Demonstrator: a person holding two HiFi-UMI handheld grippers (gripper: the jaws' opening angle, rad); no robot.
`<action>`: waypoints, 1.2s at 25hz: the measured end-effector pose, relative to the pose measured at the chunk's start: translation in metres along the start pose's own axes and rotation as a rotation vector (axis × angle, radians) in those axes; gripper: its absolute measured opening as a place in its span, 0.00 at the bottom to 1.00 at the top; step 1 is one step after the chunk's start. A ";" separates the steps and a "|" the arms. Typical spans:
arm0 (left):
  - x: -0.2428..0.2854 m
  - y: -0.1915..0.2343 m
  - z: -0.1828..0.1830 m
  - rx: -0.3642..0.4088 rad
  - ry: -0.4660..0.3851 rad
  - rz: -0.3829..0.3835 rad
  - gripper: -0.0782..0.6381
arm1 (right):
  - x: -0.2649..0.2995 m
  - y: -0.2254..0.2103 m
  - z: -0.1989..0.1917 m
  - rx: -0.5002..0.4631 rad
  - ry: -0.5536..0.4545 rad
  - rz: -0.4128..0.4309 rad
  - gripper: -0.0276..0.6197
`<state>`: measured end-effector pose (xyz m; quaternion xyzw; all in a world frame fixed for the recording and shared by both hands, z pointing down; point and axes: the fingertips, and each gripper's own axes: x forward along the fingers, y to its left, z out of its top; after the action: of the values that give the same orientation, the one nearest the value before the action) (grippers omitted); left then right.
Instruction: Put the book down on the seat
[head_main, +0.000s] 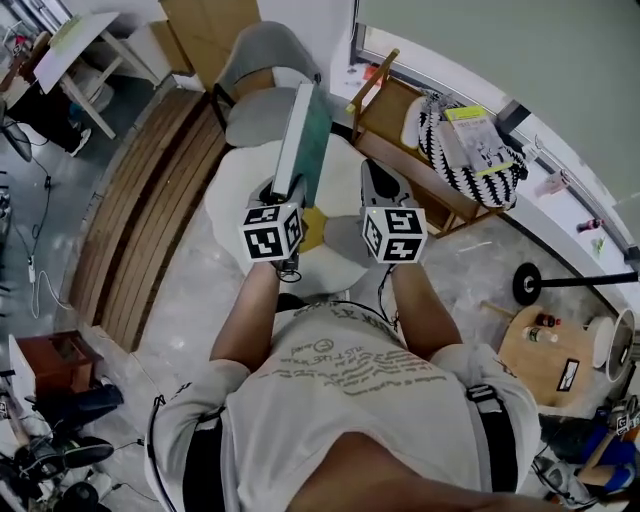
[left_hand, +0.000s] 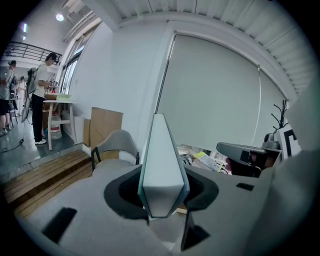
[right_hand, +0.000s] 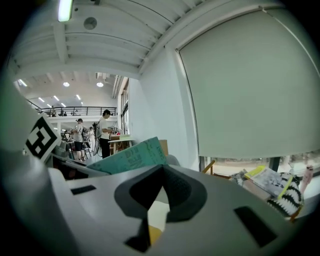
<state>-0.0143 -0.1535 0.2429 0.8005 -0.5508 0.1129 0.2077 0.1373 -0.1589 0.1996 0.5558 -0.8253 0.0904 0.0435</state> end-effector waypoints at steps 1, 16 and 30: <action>0.002 -0.001 -0.003 0.000 0.012 0.002 0.35 | 0.000 -0.004 -0.003 0.012 0.003 -0.002 0.09; 0.040 -0.021 -0.022 0.062 0.117 -0.039 0.35 | -0.002 -0.046 -0.033 0.108 0.029 -0.067 0.09; 0.074 0.019 -0.064 -0.321 0.197 -0.142 0.35 | 0.027 -0.051 -0.067 0.094 0.147 -0.122 0.09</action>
<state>-0.0018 -0.1920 0.3343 0.7789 -0.4811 0.0866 0.3928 0.1722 -0.1887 0.2749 0.5984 -0.7791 0.1671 0.0833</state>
